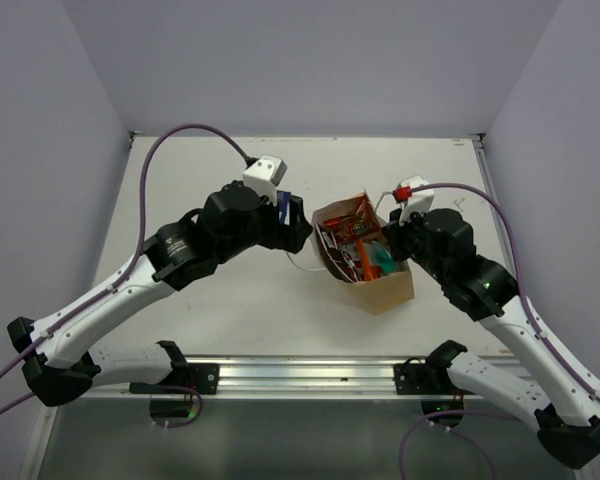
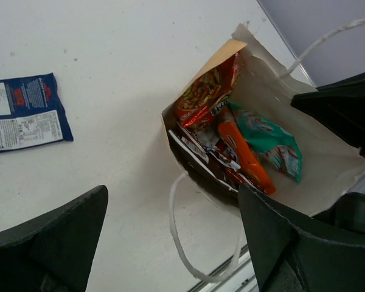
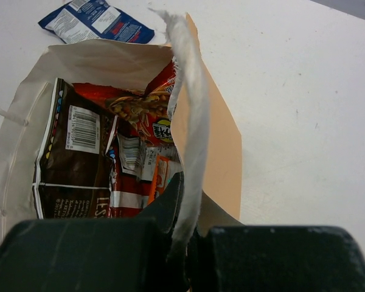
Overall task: Place the snacks into the paper bag
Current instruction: Place the snack in the paper bag, then adjust the paper bag at the center of the board.
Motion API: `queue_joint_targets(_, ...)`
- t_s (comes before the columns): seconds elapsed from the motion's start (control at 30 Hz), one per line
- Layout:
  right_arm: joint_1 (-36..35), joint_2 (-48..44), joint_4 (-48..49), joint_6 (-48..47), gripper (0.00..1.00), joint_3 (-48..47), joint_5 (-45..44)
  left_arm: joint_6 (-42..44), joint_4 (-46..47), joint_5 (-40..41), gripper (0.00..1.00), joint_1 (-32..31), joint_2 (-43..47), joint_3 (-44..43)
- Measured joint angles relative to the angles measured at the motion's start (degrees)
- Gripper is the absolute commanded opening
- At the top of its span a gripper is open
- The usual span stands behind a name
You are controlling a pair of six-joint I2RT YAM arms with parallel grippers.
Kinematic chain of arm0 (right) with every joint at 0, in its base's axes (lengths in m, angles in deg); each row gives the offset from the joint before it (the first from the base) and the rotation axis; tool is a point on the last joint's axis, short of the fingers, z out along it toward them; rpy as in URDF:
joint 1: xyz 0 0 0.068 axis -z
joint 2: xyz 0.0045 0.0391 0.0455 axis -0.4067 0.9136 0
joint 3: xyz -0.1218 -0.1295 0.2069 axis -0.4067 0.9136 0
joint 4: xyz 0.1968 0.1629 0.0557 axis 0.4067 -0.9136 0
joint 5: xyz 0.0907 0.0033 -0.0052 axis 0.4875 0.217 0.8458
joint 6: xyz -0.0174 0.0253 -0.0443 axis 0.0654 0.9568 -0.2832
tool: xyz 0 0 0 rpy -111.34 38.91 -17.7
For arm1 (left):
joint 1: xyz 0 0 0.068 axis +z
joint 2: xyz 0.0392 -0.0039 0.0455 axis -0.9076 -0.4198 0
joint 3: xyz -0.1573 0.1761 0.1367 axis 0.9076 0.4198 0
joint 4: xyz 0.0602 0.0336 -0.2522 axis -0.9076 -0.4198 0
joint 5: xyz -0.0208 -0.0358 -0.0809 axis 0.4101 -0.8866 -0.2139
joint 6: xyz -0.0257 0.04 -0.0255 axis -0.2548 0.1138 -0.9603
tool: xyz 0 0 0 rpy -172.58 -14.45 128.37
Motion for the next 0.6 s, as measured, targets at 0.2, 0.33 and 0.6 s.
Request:
queue_joint_targets(0.2,0.0,0.0,0.2,0.7,0.00,0.1,0.0,-3.3,-2.0,-7.6,0.81,0.0,1.0,0.0)
queue_joint_targets(0.33,0.0,0.0,0.2,1.2,0.00,0.1,0.0,-4.3,-2.3,-10.5,0.63,0.0,-1.2,1.3)
queue_joint_targets(0.6,0.0,0.1,0.8,2.4,0.00,1.4,0.0,-3.6,-4.9,-12.0,0.00,3.0,-4.0,-1.5)
